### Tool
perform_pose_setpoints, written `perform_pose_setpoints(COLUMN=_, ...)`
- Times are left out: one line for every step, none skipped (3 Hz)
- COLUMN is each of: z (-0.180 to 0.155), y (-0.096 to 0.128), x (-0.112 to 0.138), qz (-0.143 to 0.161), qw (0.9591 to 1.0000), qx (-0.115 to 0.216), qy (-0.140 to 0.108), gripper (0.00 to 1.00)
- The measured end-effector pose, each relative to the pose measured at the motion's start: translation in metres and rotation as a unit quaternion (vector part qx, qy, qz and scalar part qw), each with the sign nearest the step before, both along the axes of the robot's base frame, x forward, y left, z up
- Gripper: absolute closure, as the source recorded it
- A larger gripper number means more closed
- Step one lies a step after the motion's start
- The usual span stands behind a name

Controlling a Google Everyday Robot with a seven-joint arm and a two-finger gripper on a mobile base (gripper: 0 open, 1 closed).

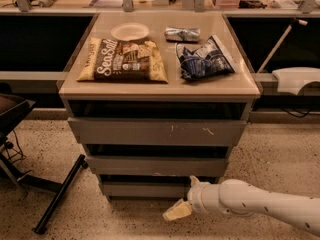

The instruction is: Open bottom drawer

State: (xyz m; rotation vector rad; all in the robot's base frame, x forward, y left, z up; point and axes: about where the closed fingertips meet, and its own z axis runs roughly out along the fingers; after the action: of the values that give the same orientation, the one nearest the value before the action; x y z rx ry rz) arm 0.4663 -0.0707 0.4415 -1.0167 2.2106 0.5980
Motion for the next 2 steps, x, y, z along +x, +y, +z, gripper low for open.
perform_pose_setpoints(z=-0.016, y=-0.020, x=-0.004, qz=-0.031, qw=0.9993, qx=-0.016, qy=0.011, gripper=0.00)
perform_pose_setpoints(z=-0.022, y=-0.074, x=-0.006, qz=-0.065, qw=0.9972, qx=-0.038, qy=0.001, gripper=0.00)
